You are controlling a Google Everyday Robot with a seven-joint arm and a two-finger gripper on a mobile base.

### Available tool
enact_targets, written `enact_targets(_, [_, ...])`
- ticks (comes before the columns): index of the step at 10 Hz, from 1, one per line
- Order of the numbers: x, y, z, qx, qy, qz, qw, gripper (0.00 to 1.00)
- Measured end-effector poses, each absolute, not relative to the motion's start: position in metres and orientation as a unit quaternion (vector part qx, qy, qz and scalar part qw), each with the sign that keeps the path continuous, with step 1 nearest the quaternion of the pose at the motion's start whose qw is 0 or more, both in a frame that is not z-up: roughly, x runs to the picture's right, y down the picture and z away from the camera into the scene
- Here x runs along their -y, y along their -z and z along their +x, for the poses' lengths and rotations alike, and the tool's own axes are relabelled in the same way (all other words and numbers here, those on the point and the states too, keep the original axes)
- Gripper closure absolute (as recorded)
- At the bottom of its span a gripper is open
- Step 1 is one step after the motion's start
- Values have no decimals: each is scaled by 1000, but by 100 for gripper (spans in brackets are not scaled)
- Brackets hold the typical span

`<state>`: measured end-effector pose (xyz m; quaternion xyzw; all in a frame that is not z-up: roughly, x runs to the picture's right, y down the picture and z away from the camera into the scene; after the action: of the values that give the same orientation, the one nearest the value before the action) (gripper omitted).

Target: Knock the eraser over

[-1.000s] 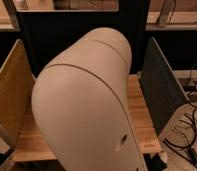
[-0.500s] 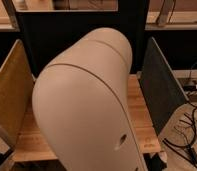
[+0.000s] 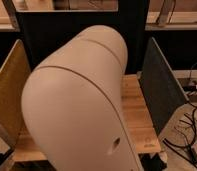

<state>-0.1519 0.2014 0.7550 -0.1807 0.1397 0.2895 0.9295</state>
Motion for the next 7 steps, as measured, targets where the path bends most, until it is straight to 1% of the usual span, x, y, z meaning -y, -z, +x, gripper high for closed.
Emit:
enact_targets(4, [-145, -789, -121, -147, -340, -143, 918, 100])
enact_targets(5, [-135, -798, -113, -149, -357, -137, 912, 100])
enact_targets(7, [-120, -815, -121, -136, -378, -136, 906, 100])
